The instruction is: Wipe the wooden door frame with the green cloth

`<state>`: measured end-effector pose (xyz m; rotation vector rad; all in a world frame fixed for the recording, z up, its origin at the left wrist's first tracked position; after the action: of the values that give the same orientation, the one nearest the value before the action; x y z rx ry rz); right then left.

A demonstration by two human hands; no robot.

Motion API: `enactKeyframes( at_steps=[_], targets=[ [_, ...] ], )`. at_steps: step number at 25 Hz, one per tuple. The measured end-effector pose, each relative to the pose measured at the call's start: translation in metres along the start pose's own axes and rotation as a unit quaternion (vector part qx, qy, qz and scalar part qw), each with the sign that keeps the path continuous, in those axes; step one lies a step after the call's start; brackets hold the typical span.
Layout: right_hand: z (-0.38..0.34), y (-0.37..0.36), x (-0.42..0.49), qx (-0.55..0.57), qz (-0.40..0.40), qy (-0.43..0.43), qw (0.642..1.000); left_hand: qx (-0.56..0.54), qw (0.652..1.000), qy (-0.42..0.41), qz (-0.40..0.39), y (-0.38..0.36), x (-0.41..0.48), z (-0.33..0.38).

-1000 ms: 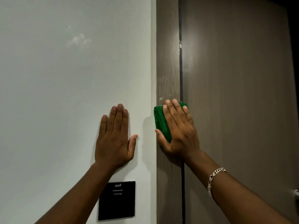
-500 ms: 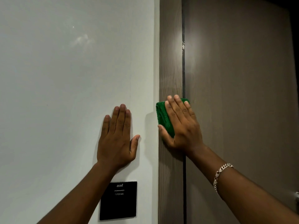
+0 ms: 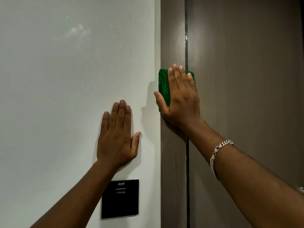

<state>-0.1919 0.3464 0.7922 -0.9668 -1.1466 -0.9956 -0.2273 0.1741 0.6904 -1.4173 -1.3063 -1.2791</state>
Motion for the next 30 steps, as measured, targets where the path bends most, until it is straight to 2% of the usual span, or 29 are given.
enactKeyframes(
  at_steps=[3,8,12,14,15,18,19,23,25,26,28,30],
  targets=[
    [-0.006,0.004,-0.035,0.019,-0.009,0.003,1.0,-0.012,1.0,0.002,0.004,0.0,-0.001,0.0],
    [-0.016,0.004,-0.097,0.014,-0.087,-0.007,0.996,-0.033,0.999,0.014,-0.026,0.004,-0.002,0.003],
    [-0.023,0.007,-0.133,0.013,-0.153,-0.003,0.988,-0.159,0.985,0.066,-0.015,0.026,-0.007,0.018],
    [-0.023,0.007,-0.143,0.017,-0.177,0.005,0.984,-0.249,0.963,0.102,0.011,0.04,-0.016,0.033],
    [-0.023,0.007,-0.146,0.021,-0.184,0.013,0.983,-0.303,0.943,0.137,-0.001,0.042,-0.021,0.042],
    [-0.019,0.008,-0.154,0.055,-0.217,0.025,0.974,-0.446,0.851,0.264,-0.086,0.03,-0.036,0.066],
    [-0.018,0.008,-0.157,0.067,-0.232,0.026,0.97,-0.459,0.833,0.292,-0.102,0.026,-0.04,0.07],
    [-0.017,0.015,-0.168,0.114,-0.29,0.033,0.95,-0.437,0.807,0.37,-0.141,0.015,-0.052,0.068],
    [-0.016,0.026,-0.171,0.182,-0.29,-0.01,0.94,-0.433,0.793,0.399,-0.155,0.013,-0.061,0.068],
    [-0.013,0.033,-0.175,0.223,-0.268,-0.058,0.936,-0.436,0.784,0.412,-0.16,0.013,-0.067,0.068],
    [-0.004,0.047,-0.193,0.28,-0.187,-0.195,0.921,-0.444,0.763,0.436,-0.174,0.013,-0.086,0.066],
    [0.002,0.057,-0.232,0.309,-0.123,-0.349,0.876,-0.457,0.734,0.465,-0.191,0.015,-0.115,0.059]
  ],
)
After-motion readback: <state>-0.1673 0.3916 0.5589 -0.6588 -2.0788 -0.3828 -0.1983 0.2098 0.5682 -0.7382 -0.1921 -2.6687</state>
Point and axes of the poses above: each hand's wrist, its own x-axis towards the middle knuckle, its own y-axis out of the back of the hand, z = x × y, the point moved 9 cm from there along x, towards the middle knuckle, and after that the axes turned 9 degrees about z, right-handed, at the moved point
